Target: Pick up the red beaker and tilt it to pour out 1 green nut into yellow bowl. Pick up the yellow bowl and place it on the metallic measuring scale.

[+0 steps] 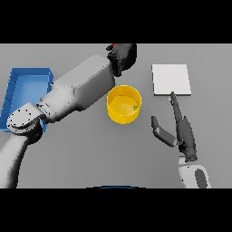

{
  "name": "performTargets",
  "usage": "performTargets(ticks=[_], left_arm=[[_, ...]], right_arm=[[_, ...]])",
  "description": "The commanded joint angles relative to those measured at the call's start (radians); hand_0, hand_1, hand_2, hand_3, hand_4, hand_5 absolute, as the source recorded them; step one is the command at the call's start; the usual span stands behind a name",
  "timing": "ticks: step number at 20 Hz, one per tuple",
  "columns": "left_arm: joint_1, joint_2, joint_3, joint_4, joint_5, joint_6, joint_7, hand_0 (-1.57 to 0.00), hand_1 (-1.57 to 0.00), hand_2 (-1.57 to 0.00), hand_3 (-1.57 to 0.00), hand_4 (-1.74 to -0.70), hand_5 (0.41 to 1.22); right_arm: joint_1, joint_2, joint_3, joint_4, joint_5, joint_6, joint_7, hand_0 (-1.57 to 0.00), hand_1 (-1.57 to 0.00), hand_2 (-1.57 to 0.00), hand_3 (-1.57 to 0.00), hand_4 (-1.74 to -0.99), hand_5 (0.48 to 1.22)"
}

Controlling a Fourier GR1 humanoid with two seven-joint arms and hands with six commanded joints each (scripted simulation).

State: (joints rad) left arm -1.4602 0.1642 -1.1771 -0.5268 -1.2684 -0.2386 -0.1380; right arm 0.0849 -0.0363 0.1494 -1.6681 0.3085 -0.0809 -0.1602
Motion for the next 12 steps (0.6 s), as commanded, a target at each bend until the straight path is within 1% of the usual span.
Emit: performTargets(ticks=[1, 2, 3, 4, 5, 6, 7, 8, 9, 10, 12], left_arm=[[-0.025, 0.015, 0.022, 0.002, 0.021, -0.003, -0.008, -1.57, -1.57, -1.57, -1.57, -1.73, 1.221], [-0.052, 0.029, 0.053, 0.017, 0.051, 0.001, -0.021, -1.57, -1.57, -1.57, -1.57, -1.73, 1.221], [-0.073, 0.037, 0.087, 0.048, 0.080, -0.002, -0.004, -1.57, -1.57, -1.57, -1.26, -1.73, 1.221], [-0.094, 0.048, 0.110, 0.075, 0.100, 0.008, -0.003, -1.57, -1.57, -1.57, -1.02, -1.73, 1.221], [-0.105, 0.061, 0.144, 0.105, 0.132, 0.044, -0.008, -1.57, -1.57, -1.57, -1.13, -1.73, 1.221], [-0.122, 0.079, 0.178, 0.138, 0.167, 0.045, -0.020, -1.57, -1.57, -1.57, -1.22, -1.73, 1.221], [-0.144, 0.094, 0.232, 0.167, 0.219, 0.023, -0.012, -1.57, -1.57, -1.57, -1.29, -1.73, 1.221], [-0.153, 0.106, 0.277, 0.208, 0.260, 0.023, 0.026, -1.57, -1.57, -1.57, -1.35, -1.73, 1.221], [-0.163, 0.127, 0.329, 0.234, 0.312, 0.022, 0.044, -1.57, -1.57, -1.57, -1.39, -1.73, 1.221], [-0.166, 0.144, 0.371, 0.261, 0.355, 0.030, 0.067, -1.57, -1.57, -1.57, -1.43, -1.73, 1.221], [-0.162, 0.192, 0.457, 0.298, 0.450, 0.060, 0.113, -1.57, -1.57, -1.57, -1.44, -1.74, 1.221]], right_arm=[[0.010, -0.002, 0.004, -0.001, 0.007, -0.001, -0.010, 0.00, 0.00, 0.00, 0.00, -1.030, 0.682], [-0.003, -0.005, 0.000, -0.006, 0.009, -0.004, 0.004, 0.00, 0.00, 0.00, 0.00, -1.023, 0.682], [-0.006, -0.006, 0.001, -0.006, 0.013, -0.005, 0.006, 0.00, 0.00, 0.00, 0.00, -1.024, 0.681], [-0.002, -0.001, 0.006, -0.015, 0.009, -0.002, 0.013, 0.00, 0.00, 0.00, 0.00, -1.028, 0.680], [0.000, -0.007, 0.003, -0.017, 0.009, -0.002, 0.011, 0.00, 0.00, 0.00, 0.00, -1.018, 0.680], [0.002, 0.000, 0.002, -0.014, -0.006, 0.007, 0.022, 0.00, 0.00, 0.00, 0.00, -1.009, 0.676], [-0.001, 0.000, 0.004, -0.008, -0.004, 0.006, 0.006, 0.00, 0.00, 0.00, 0.00, -1.001, 0.683], [-0.005, -0.001, 0.002, 0.004, -0.004, 0.005, -0.001, 0.00, 0.00, 0.00, 0.00, -0.996, 0.681], [-0.007, 0.004, 0.003, 0.001, -0.002, -0.001, -0.010, 0.00, 0.00, 0.00, 0.00, -0.996, 0.675], [-0.014, -0.004, -0.004, 0.002, -0.005, -0.001, -0.006, 0.00, 0.00, 0.00, 0.00, -0.990, 0.672], [-0.019, 0.011, 0.004, 0.016, -0.008, 0.001, -0.004, 0.00, 0.00, 0.00, 0.00, -1.004, 0.668]])
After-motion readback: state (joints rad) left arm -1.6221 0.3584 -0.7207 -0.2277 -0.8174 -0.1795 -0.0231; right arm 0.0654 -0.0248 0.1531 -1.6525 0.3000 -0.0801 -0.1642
